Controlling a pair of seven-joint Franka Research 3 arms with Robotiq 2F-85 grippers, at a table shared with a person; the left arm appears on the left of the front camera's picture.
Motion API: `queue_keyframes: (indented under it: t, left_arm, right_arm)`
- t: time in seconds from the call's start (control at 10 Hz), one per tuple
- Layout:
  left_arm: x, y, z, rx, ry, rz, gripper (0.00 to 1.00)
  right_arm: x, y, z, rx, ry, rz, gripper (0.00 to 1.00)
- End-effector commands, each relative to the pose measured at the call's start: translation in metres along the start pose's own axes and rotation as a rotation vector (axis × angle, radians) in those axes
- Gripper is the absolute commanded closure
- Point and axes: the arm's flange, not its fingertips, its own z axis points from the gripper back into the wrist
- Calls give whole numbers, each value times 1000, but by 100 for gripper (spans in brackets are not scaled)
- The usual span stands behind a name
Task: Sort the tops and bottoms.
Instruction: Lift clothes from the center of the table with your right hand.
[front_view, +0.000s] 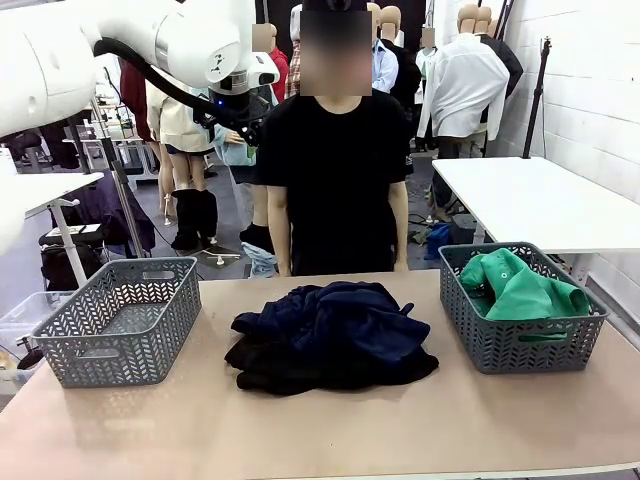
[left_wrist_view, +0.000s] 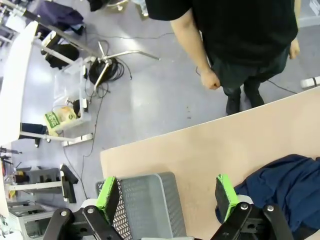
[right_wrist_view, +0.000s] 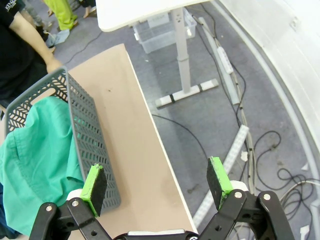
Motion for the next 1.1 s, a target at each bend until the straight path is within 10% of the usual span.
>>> queue_keyframes:
  t: [0.0,0.3,1.0]
  left_arm:
    - [19,-3,3,26,2,5,0]
    - [5,-4,-2,4,-6,1,0]
    - [-244,238,-34,121,216,751,0]
  right_arm:
    - [-2,-3,-2,10,4,2,0]
    - [-2,-3,-2,10,4,2,0]
    - [-2,-3,-2,10,4,2,0]
